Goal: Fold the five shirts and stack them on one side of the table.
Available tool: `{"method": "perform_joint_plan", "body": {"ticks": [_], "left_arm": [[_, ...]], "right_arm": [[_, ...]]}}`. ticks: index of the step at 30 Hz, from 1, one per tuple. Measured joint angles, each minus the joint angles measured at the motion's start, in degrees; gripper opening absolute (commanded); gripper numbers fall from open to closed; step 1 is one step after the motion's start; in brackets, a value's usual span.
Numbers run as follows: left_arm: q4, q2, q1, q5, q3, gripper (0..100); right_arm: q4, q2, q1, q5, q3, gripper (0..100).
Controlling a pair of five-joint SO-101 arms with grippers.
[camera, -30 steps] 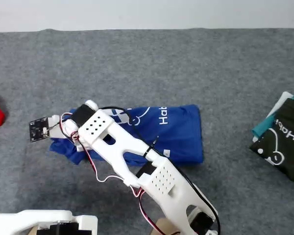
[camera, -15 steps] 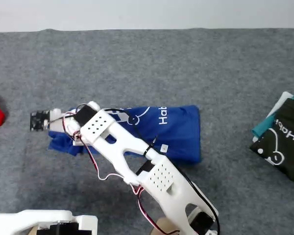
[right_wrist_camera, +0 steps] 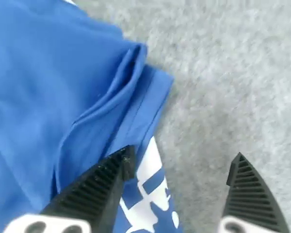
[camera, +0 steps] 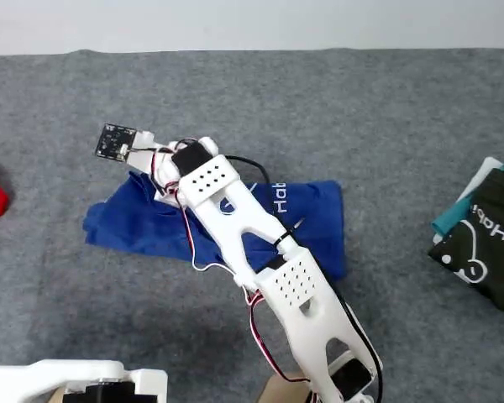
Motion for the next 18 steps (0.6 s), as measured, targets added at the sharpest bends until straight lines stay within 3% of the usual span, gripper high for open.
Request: {"method": "perform_joint_plan", "body": {"ticks": [10,15,18], "left_arm": [[0.0,0.0,0.0,0.0,0.0,1],[0.0,0.0,0.0,0.0,0.0,1],[0.0,0.0,0.0,0.0,0.0,1]], "right_arm": [[8.4,0.1,-0.2,-0.2,-7.1,31.0],[13.4,0.1,-3.5,-0.2,-15.0,30.6],[16.1,0.1,-6.2,-0.2,-16.5,25.0]]}}
